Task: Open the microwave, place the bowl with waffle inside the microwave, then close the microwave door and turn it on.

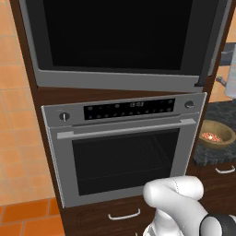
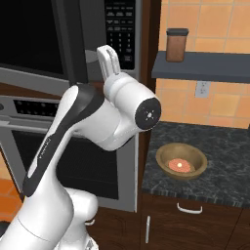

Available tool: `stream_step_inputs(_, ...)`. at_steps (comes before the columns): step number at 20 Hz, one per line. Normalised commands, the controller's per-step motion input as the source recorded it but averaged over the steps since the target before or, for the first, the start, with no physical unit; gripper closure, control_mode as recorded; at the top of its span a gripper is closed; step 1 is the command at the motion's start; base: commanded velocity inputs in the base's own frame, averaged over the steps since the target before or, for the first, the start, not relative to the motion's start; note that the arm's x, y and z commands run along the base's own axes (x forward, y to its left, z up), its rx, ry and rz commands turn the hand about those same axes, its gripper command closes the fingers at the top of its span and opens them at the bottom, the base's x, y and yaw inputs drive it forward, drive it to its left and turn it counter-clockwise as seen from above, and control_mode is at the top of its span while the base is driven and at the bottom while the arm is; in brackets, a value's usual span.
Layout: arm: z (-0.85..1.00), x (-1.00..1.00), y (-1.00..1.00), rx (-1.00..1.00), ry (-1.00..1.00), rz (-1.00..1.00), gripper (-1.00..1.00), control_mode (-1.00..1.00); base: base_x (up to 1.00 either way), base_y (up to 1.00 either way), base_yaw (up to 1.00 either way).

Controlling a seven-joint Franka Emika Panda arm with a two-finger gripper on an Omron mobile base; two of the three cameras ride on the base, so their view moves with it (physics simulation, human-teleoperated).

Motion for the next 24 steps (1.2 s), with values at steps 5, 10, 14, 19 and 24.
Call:
stream_step_inputs(5, -0.14, 0.43, 0.13, 0.00, 0.03, 0.02, -1.00, -1.00, 0.00, 0.00, 0.00)
stream_step_inputs(10, -0.03, 0.36, 0.17, 0.00, 0.02, 0.04, -1.00, -1.00, 0.00, 0.00, 0.00)
stream_step_inputs(14, -0.08, 0.32, 0.11, 0.00, 0.00, 0.03, -1.00, -1.00, 0.00, 0.00, 0.00)
stream_step_inputs(19, -0.04, 0.37, 0.02, 0.00, 0.00, 0.05, -1.00, -1.00, 0.00, 0.00, 0.00)
stream_step_inputs(24, 0.00, 0.14, 0.12, 0.00, 0.00, 0.05, -1.00, -1.00, 0.00, 0.00, 0.00)
